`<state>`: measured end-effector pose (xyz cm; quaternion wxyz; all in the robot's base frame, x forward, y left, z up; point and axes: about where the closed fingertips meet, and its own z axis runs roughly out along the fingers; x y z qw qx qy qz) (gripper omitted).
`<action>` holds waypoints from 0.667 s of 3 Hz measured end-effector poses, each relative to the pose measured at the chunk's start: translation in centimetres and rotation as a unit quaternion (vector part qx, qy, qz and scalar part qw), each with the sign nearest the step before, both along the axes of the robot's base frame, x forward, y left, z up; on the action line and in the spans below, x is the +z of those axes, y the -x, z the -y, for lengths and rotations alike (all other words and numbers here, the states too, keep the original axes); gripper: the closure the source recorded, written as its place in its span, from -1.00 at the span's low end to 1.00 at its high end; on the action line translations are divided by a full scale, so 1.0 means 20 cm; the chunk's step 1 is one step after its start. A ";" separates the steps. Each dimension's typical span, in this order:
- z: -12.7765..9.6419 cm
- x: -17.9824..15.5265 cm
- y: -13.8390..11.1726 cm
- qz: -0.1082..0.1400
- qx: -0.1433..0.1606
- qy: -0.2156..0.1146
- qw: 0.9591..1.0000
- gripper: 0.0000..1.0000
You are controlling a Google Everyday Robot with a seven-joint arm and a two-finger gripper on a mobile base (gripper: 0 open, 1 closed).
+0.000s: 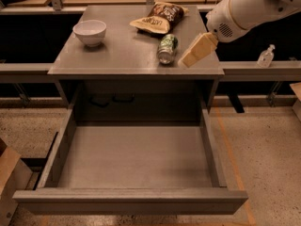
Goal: Place green can into top drawer
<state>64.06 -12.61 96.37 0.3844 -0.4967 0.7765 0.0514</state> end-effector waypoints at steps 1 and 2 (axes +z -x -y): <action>0.00 -0.02 0.02 -0.003 0.012 0.007 1.000 -1.00; -0.05 -0.15 0.00 -0.022 -0.003 -0.027 0.999 -1.00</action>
Offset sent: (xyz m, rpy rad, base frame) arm 0.0383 0.0259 -0.0521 0.2341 -0.0052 -0.1435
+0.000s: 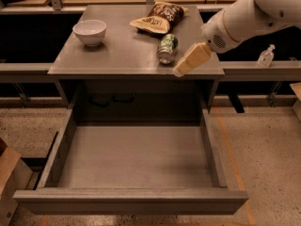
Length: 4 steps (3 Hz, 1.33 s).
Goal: Place green can into top drawer
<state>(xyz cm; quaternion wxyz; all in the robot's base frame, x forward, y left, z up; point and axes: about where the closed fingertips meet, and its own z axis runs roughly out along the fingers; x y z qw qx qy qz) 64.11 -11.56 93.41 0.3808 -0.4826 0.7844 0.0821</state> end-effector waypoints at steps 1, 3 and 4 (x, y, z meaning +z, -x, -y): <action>-0.07 -0.13 -0.15 0.007 -0.043 -0.046 0.998 -1.00; -0.20 -0.33 -0.48 0.017 -0.119 -0.124 0.985 -1.00; -0.25 -0.40 -0.60 0.012 -0.143 -0.145 0.979 -1.00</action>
Offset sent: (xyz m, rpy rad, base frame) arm 0.1082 0.0368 -0.0693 0.2810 -0.0555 -0.2783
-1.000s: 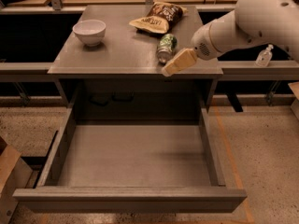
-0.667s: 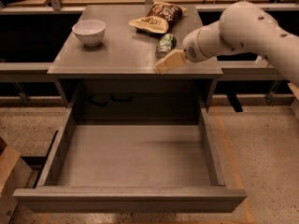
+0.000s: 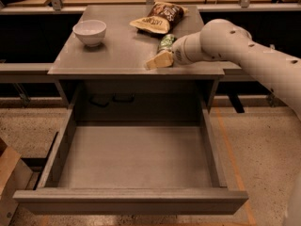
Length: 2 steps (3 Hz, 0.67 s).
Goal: Place green can into top drawer
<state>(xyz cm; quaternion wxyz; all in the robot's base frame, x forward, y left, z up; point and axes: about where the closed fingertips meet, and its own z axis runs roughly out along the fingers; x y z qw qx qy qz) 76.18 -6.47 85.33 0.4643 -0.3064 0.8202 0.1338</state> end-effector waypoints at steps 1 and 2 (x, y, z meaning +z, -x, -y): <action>-0.01 -0.03 -0.10 0.001 -0.022 -0.021 1.000 -1.00; -0.02 -0.03 -0.18 0.005 -0.036 -0.033 0.999 -1.00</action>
Offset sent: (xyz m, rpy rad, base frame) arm 0.0534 0.0017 -0.0030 0.0944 -0.0255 -0.1143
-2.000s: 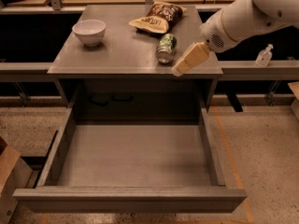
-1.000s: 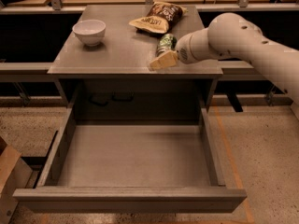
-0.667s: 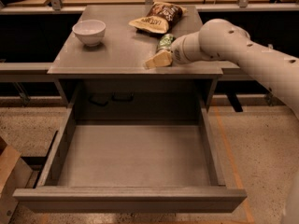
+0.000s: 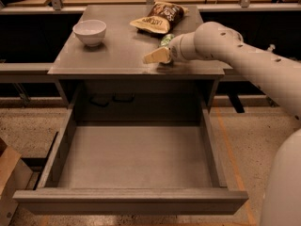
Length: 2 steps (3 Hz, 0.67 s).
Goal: Place green can into top drawer
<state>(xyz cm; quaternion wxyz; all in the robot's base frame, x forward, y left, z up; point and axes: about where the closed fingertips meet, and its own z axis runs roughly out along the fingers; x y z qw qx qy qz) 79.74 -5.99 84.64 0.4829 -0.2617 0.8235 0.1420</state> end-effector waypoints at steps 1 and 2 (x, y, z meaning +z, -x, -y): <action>-0.02 0.00 -0.05 0.003 -0.003 -0.004 1.000 -1.00; -0.05 -0.02 -0.06 0.001 0.000 -0.002 1.000 -0.63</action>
Offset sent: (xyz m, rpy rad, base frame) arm 0.0161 0.0109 -0.0037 -0.0023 -0.0043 0.0032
